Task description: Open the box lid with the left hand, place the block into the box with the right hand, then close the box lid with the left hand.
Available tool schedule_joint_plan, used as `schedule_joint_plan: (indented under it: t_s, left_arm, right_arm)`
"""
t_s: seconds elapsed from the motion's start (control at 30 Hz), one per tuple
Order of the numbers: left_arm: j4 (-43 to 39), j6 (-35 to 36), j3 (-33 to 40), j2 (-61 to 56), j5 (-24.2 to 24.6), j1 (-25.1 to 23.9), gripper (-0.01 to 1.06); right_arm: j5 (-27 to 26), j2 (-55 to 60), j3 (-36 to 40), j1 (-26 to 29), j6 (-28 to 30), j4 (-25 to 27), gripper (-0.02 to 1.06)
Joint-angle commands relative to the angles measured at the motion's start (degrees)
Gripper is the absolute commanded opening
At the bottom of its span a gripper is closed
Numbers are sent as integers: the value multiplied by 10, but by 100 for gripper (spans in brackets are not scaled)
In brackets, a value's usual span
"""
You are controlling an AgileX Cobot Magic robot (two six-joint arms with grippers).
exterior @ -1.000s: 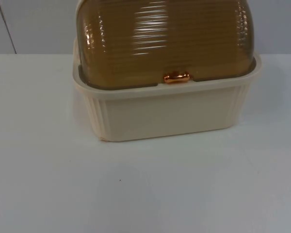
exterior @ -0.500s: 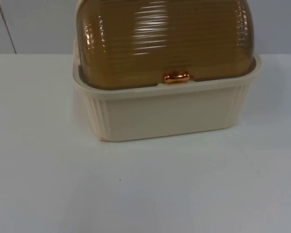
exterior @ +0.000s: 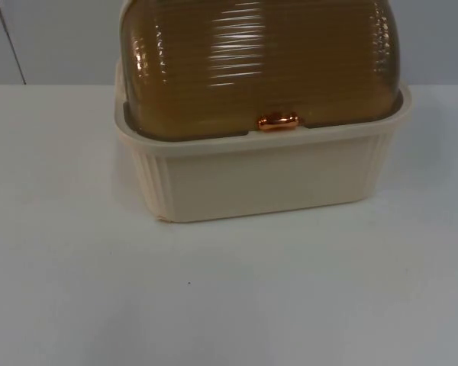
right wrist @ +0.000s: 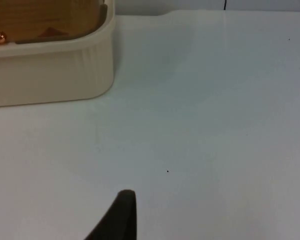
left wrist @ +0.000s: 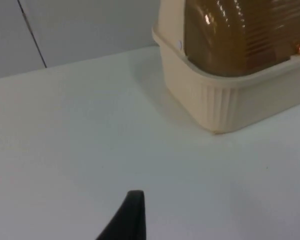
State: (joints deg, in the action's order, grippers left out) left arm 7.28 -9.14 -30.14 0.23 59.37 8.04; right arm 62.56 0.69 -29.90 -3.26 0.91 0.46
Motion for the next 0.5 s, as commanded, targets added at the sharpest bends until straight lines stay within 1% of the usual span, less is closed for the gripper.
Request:
schedule_joint_plan:
  t_s: [0.0, 0.27, 0.47]
  left_arm:
    - [-5, 6, 5, -2, 11, 0, 104]
    - [6, 4, 7, -2, 14, 0, 104]
    - [-30, 18, 18, -2, 25, 0, 104]
  right_arm:
    - [-7, -3, 4, -1, 0, -1, 105]
    - [-7, -3, 4, -1, 0, -1, 105]
    - [-7, -3, 4, -1, 0, -1, 105]
